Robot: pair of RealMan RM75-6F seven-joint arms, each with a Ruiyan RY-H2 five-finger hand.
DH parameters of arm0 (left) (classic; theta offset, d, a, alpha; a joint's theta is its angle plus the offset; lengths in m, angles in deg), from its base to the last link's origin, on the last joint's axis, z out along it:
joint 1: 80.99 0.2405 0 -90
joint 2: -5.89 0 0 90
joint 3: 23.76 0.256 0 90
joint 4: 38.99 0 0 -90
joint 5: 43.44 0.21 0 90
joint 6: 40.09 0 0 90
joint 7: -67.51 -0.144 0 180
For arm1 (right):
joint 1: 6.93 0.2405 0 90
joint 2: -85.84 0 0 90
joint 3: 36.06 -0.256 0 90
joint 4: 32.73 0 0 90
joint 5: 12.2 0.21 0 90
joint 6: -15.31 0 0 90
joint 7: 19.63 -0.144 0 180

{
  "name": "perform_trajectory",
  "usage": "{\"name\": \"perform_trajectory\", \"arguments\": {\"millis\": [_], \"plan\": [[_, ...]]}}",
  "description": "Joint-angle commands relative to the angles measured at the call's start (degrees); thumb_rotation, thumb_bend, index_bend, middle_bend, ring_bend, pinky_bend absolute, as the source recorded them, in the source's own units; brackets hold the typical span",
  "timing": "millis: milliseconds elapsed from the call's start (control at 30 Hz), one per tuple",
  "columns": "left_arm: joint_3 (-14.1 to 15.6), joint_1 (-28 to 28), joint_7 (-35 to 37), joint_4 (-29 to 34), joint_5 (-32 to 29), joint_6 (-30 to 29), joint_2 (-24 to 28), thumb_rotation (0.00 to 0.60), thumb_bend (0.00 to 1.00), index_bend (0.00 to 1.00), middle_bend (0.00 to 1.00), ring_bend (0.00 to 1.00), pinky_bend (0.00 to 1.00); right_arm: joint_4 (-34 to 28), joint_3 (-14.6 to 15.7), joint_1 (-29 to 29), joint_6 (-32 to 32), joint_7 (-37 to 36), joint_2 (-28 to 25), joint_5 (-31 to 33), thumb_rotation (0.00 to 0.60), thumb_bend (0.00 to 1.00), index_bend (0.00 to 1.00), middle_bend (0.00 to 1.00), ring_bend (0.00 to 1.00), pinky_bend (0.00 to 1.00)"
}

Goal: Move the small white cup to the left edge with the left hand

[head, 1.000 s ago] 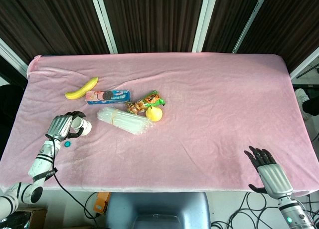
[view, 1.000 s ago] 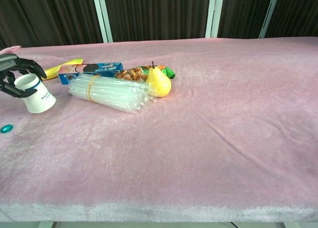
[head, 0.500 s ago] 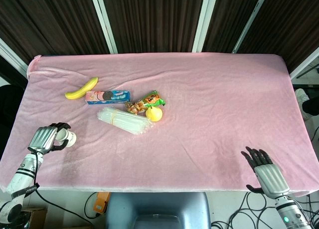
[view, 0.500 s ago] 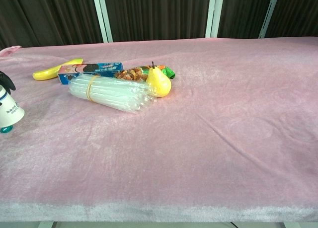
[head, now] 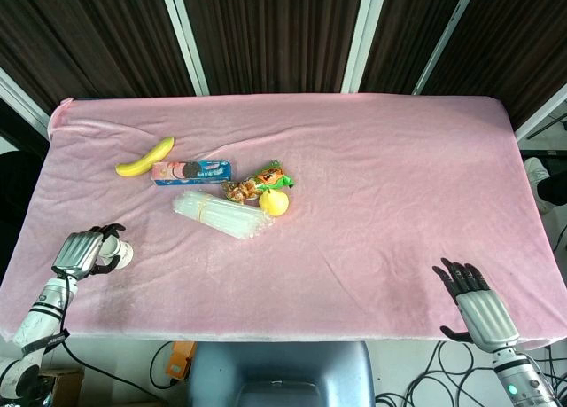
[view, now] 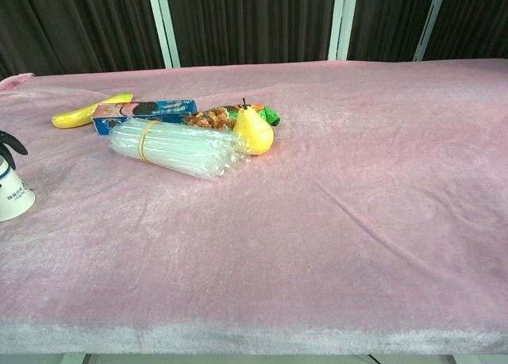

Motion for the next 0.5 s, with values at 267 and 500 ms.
{"name": "perform_trajectory", "arguments": {"millis": [267, 500], "plan": [[0.56, 2.35, 2.03, 1.62, 4.15, -7.00, 1.90, 0.462, 0.33, 0.00, 0.00, 0.00, 0.14, -0.15, -0.11, -0.04, 0.15, 0.08, -0.21, 0.53, 0.600, 0.25, 0.00, 0.00, 0.00, 0.00], [3.31, 9.70, 0.59, 9.64, 8.02, -19.42, 7.20, 0.457, 0.33, 0.00, 0.00, 0.00, 0.07, -0.15, -0.04, -0.50, -0.81, 0.43, -0.16, 0.15, 0.600, 0.25, 0.00, 0.00, 0.00, 0.00]]}}
